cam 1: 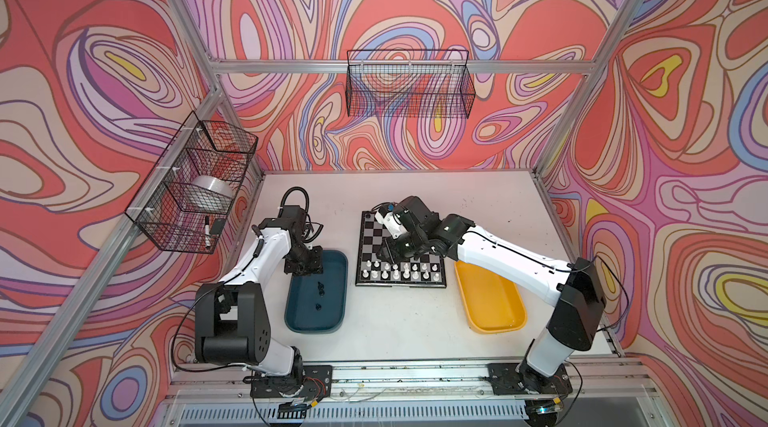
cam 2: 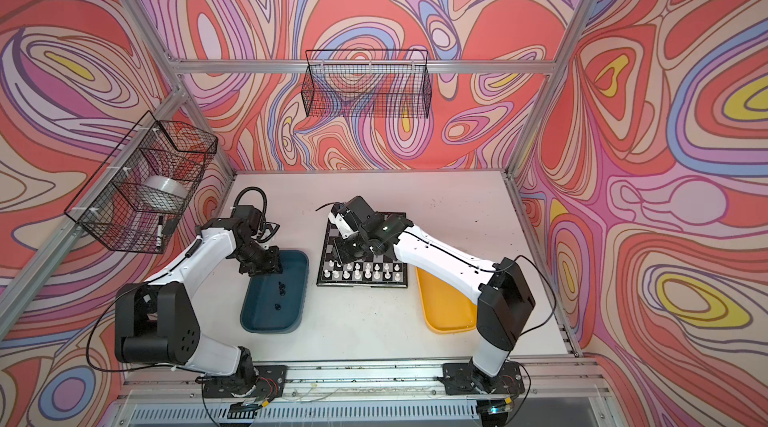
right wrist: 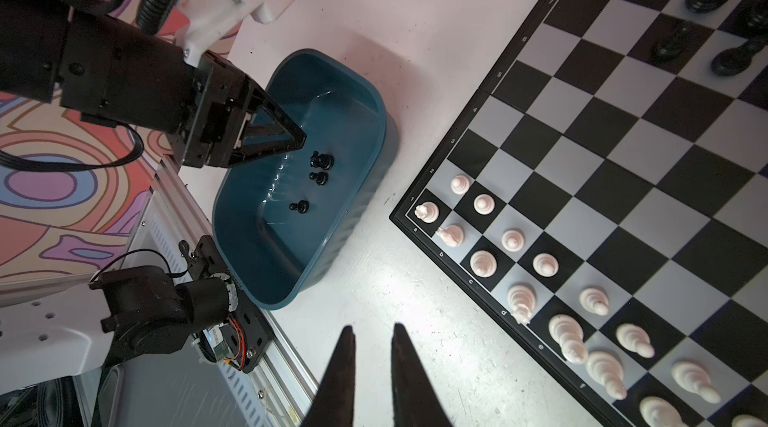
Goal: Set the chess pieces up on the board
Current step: 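Lower the left gripper into the teal tray around a black piece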
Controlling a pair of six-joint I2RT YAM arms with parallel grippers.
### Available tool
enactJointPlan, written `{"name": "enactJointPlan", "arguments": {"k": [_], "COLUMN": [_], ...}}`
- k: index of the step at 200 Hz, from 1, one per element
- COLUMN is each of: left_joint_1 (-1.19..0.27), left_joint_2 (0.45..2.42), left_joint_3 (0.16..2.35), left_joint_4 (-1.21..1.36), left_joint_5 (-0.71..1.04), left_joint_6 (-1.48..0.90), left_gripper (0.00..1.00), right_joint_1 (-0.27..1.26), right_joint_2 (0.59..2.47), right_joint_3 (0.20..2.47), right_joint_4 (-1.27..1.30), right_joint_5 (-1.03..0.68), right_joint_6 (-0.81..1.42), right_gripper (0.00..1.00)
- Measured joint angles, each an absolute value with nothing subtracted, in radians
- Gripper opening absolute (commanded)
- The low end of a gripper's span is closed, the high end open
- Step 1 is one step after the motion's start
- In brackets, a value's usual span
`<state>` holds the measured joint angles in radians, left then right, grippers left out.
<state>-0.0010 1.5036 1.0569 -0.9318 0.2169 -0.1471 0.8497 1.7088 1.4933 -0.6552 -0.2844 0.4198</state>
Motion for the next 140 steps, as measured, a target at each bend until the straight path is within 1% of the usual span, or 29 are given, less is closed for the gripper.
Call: {"name": "enactJointPlan", "arguments": {"k": [21,33,56,100,140], "left_joint_1": [-0.001,-0.001,-0.006,-0.044,-0.046], "left_joint_2": [1.515,1.520,1.520,1.520,1.544], "left_joint_3": [1.047,1.036,1.001,0.967,0.965], "left_joint_4": [-0.914,-0.903,-0.887,-0.865,-0.852], "left_joint_5": [0.209,0.204,0.201,0.202,0.201], "left_joint_6": [-0.192,-0.210,-0.239,-0.263,-0.268], "left_gripper": [0.38,0.41,0.43,0.42,0.40], "right_joint_1": [0.852,0.853,0.854,0.859,0.864], "right_joint_2": [1.709,1.708,1.704,1.702,1.702], "right_joint_3": [1.484,1.479,1.461,1.452,1.452], "right_joint_4": [-0.651,-0.646,-0.641,-0.640,-0.641], "right_joint_5": [-0.282,-0.280,-0.276,-0.274,-0.269], "right_joint_6": [0.421,0.424,0.429,0.432,0.432], "right_gripper": [0.17,0.17,0.17,0.17,0.17]}}
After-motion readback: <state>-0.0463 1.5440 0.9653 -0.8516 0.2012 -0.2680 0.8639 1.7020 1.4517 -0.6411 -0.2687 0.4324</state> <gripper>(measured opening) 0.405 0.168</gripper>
